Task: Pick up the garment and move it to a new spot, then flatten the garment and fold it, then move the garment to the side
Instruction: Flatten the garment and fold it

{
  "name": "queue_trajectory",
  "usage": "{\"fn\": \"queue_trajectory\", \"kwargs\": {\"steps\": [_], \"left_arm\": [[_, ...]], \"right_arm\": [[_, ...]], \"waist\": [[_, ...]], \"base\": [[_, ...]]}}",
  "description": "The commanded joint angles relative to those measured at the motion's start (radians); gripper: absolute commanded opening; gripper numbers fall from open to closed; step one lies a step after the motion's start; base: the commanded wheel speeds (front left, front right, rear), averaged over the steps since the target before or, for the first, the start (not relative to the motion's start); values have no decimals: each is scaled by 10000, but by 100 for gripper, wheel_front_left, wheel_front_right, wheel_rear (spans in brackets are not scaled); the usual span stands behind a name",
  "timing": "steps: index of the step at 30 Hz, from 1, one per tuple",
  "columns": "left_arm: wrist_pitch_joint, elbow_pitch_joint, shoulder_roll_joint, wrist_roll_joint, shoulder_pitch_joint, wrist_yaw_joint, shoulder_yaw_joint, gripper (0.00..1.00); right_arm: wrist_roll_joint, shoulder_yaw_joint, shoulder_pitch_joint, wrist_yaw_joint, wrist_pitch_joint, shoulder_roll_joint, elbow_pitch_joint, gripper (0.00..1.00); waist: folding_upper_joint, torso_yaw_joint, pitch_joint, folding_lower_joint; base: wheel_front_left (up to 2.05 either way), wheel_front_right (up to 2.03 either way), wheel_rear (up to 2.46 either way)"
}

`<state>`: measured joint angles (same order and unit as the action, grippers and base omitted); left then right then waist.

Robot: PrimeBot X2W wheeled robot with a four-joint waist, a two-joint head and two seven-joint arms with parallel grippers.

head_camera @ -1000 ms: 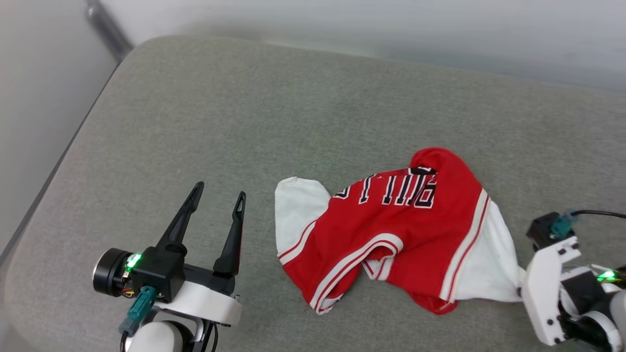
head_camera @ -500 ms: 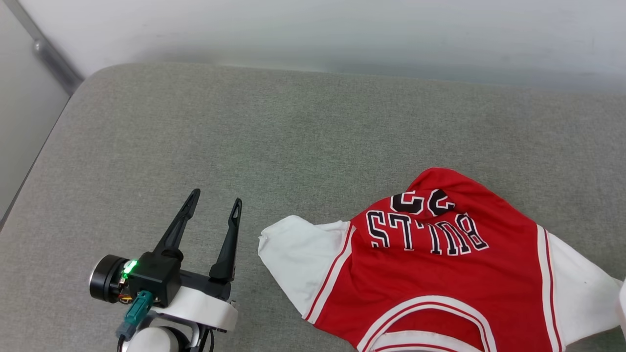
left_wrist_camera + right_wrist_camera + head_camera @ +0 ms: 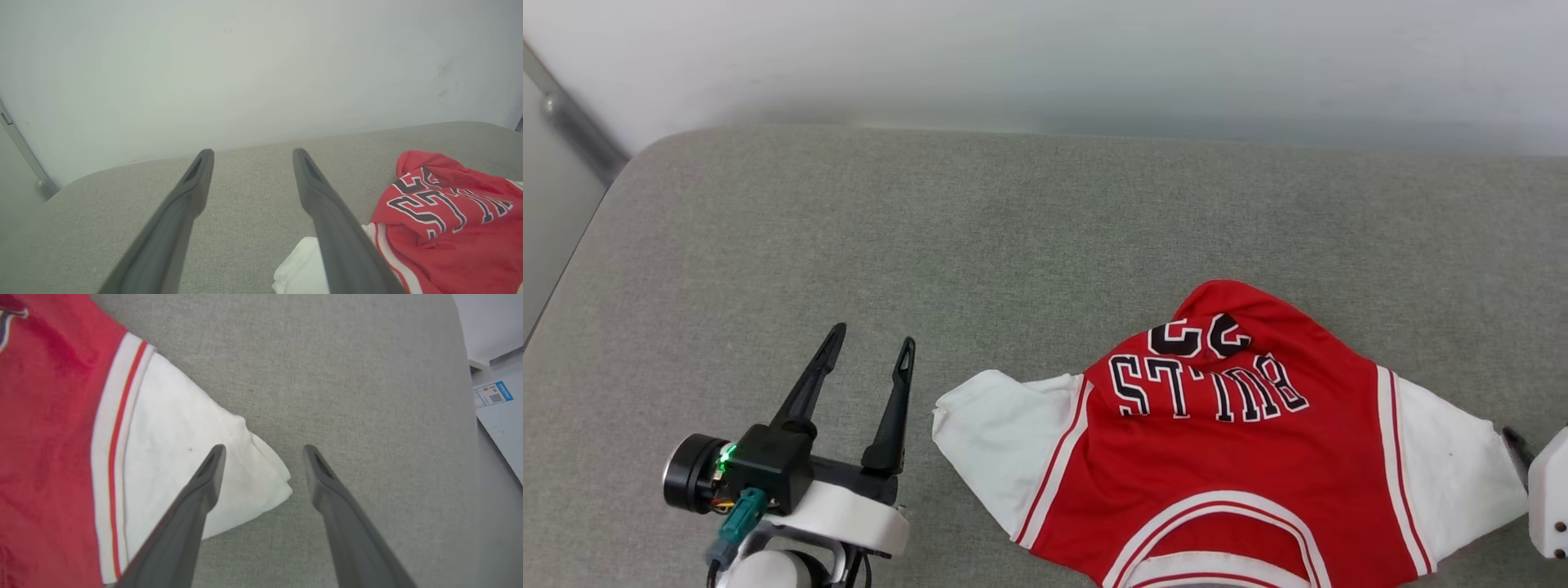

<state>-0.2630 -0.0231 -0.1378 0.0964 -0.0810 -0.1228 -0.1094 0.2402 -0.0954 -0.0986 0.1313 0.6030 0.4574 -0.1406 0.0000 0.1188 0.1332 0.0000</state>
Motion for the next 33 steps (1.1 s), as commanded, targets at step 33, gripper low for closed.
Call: {"fn": "queue_trajectory", "kwargs": {"steps": [33], "left_arm": [[6399,1416,-2251,2011,239,150,-971,100]], "right_arm": [[29,-703,932,-7,-6485,-3681,3608,100]], "waist": [[0,-1440,863,0]], "base": [[0,0,0]]}}
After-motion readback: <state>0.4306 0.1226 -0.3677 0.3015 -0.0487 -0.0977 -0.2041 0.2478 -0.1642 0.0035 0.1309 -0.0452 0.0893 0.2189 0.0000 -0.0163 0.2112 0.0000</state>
